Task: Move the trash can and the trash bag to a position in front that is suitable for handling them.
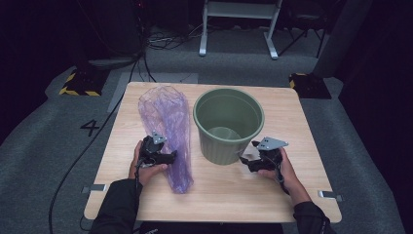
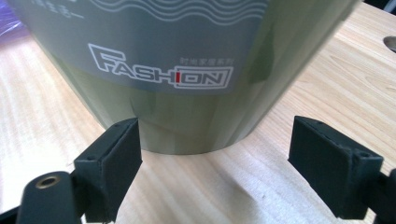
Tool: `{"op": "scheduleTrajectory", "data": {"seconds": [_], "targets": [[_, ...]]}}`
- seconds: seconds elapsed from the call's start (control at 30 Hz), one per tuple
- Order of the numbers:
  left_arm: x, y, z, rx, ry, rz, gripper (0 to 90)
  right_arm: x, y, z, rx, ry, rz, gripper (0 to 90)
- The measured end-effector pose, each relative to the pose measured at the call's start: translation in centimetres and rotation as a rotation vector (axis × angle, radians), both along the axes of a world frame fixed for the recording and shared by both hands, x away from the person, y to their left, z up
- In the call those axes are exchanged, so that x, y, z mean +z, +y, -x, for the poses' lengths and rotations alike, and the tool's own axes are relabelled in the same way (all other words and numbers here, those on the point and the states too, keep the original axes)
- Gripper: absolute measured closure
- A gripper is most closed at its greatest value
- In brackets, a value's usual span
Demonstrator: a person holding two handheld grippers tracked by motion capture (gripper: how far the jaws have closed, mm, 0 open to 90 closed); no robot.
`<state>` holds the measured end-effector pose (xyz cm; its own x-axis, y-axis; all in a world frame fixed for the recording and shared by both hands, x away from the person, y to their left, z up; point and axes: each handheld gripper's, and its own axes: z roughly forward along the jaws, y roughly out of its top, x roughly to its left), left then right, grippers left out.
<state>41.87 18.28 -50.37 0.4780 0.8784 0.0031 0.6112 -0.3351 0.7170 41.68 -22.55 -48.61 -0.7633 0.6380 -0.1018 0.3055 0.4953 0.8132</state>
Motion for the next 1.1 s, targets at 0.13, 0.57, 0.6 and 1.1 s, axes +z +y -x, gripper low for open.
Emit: {"op": "scheduleTrajectory", "data": {"seconds": [0.13,0.57,0.6,1.1], "targets": [[0.0,0.0,-0.3,0.019,0.012,0.010,13.4,-0.1,0.0,-0.4,-0.021,0.002,-0.005,17.3],[0.2,0.1,0.0,-0.022,-0.018,0.029,46.4,0.0,-3.5,1.4,-0.043,0.018,0.069,20.9],[0.2,0.3,0.1,-0.010,-0.017,0.035,51.2,0.0,-4.1,1.8,-0.047,0.018,0.077,20.9],[0.2,1.3,0.8,-0.037,-0.021,0.063,89.4,-1.0,-9.0,3.8,-0.126,0.070,0.015,21.9]]}}
